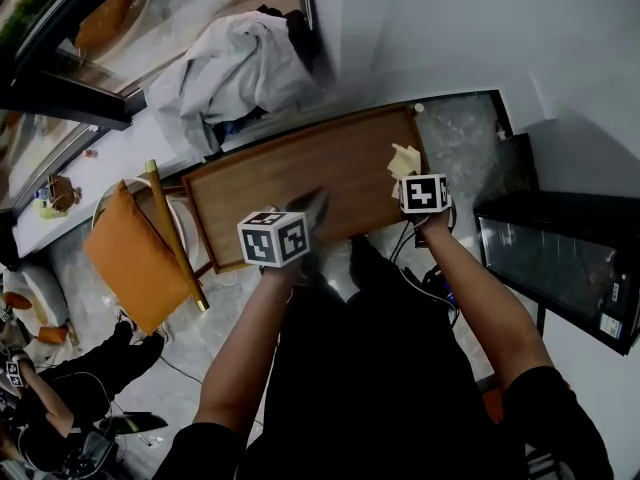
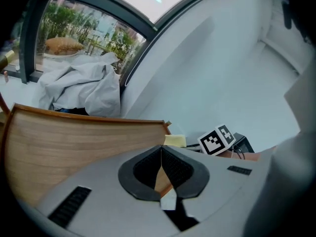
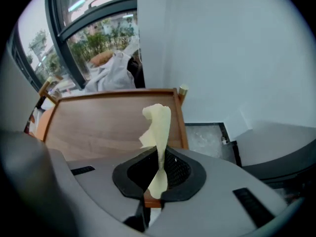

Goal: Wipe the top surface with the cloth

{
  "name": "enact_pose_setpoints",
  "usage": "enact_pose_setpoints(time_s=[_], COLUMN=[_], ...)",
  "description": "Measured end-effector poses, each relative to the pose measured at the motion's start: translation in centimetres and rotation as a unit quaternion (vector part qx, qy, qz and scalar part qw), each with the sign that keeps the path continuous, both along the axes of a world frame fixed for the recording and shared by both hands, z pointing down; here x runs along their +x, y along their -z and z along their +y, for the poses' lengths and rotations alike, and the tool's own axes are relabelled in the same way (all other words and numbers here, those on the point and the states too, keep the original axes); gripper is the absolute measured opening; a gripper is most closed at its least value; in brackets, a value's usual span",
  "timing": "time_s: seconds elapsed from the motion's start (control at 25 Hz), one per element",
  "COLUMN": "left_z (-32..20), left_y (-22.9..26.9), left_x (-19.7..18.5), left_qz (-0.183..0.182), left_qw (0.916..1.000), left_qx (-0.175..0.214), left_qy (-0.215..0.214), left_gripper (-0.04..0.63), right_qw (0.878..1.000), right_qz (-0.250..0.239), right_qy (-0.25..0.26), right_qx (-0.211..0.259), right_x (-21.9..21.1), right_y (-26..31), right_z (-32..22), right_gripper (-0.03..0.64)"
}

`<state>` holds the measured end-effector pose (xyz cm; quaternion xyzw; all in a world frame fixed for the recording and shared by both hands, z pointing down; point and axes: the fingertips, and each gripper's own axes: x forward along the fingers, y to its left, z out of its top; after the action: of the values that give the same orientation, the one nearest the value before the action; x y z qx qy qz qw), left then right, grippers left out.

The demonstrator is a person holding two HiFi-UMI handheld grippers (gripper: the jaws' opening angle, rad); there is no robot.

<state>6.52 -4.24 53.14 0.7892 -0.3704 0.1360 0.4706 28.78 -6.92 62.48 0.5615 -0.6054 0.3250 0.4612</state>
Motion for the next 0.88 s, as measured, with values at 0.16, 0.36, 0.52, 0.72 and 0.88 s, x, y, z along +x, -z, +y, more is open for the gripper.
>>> enact_pose_setpoints(time_s=[0.16,0.36,0.52,0.72,0.88], left_z=[0.4,1.5,3.0,6.0,9.0], left_y=[1.0,3.5,5.2,6.0,5.0], left_x=[-5.4,-14.4,-22.4,-29.8,-33.7], left_qz=[-0.002,-0.010,-0.024,-0.053,-0.074], left_qw=[0.9994,0.9957,0.9886,0.9827,0.9791], left_qx=[0.007,0.029,0.038,0.036,0.020], left_qy=[0.034,0.087,0.144,0.174,0.189], left_gripper=[0.012,0.012,0.011,0.012,0.011], right_qw=[0.995,0.970,0.938,0.904,0.888], right_qz=[-0.082,-0.193,-0.268,-0.327,-0.341], right_qy=[0.054,0.148,0.216,0.258,0.283], right_qx=[0.028,0.013,-0.045,-0.098,-0.120], right_x=[-9.0,-23.3,-34.2,-44.3,-50.4], right_y=[2.4,3.5,2.3,1.8,1.1], right_z=[-0.1,2.4,6.9,11.6,13.9], right_gripper=[0.033,0.034,0.034,0.033,0.034])
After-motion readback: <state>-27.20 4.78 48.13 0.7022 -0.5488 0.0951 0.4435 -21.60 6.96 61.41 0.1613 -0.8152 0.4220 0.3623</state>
